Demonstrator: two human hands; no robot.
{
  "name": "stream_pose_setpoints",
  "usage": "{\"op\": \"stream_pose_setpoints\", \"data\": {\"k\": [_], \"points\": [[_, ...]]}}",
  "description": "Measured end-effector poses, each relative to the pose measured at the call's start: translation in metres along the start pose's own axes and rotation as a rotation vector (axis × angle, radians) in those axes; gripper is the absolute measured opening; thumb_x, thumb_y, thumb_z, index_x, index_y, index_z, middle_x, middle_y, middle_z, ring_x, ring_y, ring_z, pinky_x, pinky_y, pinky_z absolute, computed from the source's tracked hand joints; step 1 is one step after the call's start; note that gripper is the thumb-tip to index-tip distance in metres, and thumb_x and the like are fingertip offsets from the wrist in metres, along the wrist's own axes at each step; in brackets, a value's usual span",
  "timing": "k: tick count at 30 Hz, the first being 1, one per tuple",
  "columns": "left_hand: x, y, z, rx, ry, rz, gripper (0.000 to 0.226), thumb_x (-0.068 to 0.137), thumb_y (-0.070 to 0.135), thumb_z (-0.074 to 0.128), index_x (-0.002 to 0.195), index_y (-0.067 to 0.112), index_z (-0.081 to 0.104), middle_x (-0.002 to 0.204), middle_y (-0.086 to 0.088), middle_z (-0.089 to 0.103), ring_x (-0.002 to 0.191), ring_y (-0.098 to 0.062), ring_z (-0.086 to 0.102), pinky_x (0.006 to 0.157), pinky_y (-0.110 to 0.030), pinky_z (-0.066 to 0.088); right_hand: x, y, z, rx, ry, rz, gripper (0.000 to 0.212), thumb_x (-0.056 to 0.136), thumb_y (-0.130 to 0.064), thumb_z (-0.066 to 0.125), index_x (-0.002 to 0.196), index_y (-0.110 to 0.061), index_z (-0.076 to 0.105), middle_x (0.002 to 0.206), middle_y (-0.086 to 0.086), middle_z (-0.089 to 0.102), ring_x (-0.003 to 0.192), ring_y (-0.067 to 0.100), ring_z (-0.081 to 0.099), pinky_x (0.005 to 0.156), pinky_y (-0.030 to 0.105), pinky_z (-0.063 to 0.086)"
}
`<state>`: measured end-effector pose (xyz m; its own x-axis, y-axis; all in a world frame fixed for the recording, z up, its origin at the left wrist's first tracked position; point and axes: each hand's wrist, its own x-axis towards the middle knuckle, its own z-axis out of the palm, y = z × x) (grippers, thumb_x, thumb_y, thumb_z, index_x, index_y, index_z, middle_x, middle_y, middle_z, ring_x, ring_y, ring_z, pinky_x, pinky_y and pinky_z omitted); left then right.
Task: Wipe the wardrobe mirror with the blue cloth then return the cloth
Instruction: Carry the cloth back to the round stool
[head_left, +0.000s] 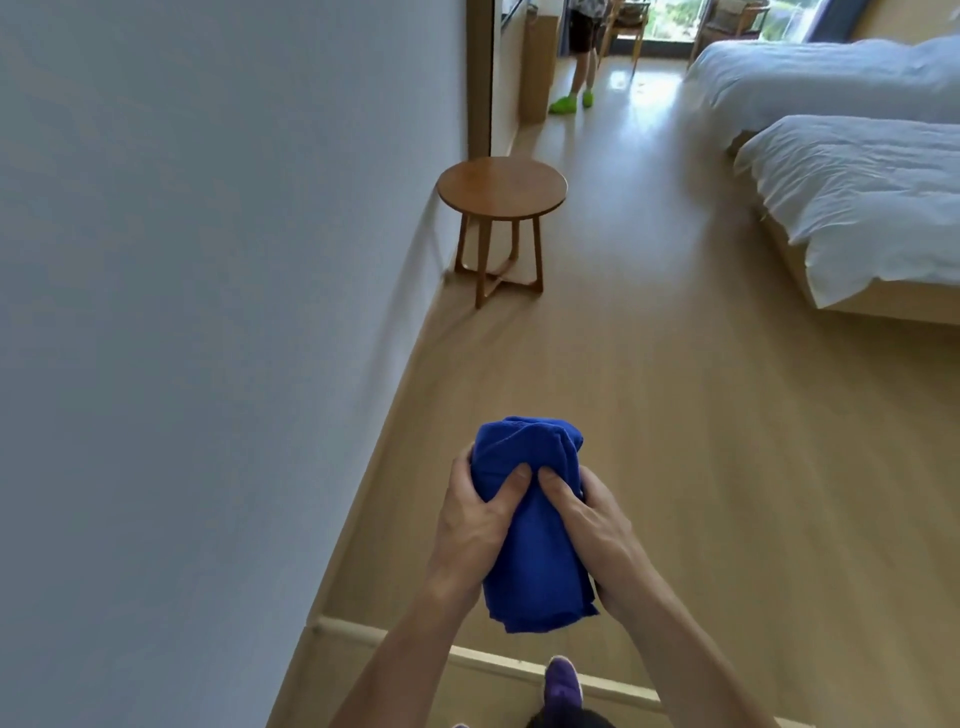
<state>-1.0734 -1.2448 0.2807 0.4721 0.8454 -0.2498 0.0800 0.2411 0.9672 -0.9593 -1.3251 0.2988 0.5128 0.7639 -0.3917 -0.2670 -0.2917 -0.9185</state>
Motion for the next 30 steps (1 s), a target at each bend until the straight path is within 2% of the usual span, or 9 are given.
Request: {"op": "stream_pose_setpoints", "data": {"k": [6,13,18,21,25,30], "points": [[0.054,0.007,0.022,0.032,0.023,-0.02,0.053,0.085,0.052,0.076,0.13,0.034,0.055,0.119,0.012,0.069,0.104,-0.005,0.069,0.092,-0.038,0.06,0.057,-0.014,-0.016,-0.001,-0.014,-0.007,0.024,0.096,-0.045,0.061,0.109,-0.025,0.067,0.106,-0.001,0.075,0.098,0.021,0.073,0.086,0.047,0.06],[0.136,0.029,0.079,0.046,0.047,-0.012,0.056,0.084,0.055,0.076,0.131,0.039,0.053,0.119,0.017,0.069,0.102,0.001,0.069,0.086,-0.028,0.06,0.148,-0.056,-0.062,-0.045,-0.009,-0.016,0.025,0.096,-0.045,0.061,0.106,-0.023,0.067,0.102,0.001,0.075,0.094,0.022,0.073,0.085,0.05,0.06],[0.188,0.044,0.131,0.038,0.08,-0.013,0.067,0.078,0.064,0.076,0.135,0.042,0.049,0.121,0.021,0.066,0.103,0.004,0.067,0.089,-0.03,0.06,0.208,-0.09,-0.107,-0.07,-0.036,-0.023,0.024,0.095,-0.046,0.062,0.102,-0.023,0.068,0.099,-0.001,0.076,0.09,0.019,0.074,0.079,0.044,0.062],[0.213,0.049,0.155,0.011,0.089,-0.018,0.072,0.075,0.067,0.076,0.136,0.043,0.044,0.114,0.03,0.065,0.101,0.006,0.067,0.082,-0.025,0.06,0.236,-0.104,-0.127,-0.089,-0.039,-0.036,0.022,0.095,-0.046,0.062,0.099,-0.025,0.068,0.096,-0.003,0.076,0.086,0.016,0.074,0.075,0.038,0.062],[0.247,0.056,0.176,0.019,0.09,-0.011,0.071,0.074,0.068,0.075,0.134,0.045,0.044,0.109,0.038,0.062,0.097,0.01,0.066,0.072,-0.014,0.057,0.27,-0.117,-0.144,-0.076,-0.035,-0.017,0.024,0.094,-0.046,0.063,0.1,-0.023,0.068,0.097,0.0,0.076,0.09,0.02,0.074,0.08,0.046,0.062],[0.302,0.064,0.192,0.031,0.091,-0.021,0.062,0.076,0.065,0.075,0.128,0.046,0.048,0.105,0.038,0.063,0.096,0.012,0.065,0.069,-0.01,0.054,0.321,-0.135,-0.156,-0.074,-0.025,0.001,0.025,0.093,-0.048,0.063,0.1,-0.025,0.068,0.098,0.0,0.076,0.092,0.021,0.073,0.083,0.051,0.061]]}}
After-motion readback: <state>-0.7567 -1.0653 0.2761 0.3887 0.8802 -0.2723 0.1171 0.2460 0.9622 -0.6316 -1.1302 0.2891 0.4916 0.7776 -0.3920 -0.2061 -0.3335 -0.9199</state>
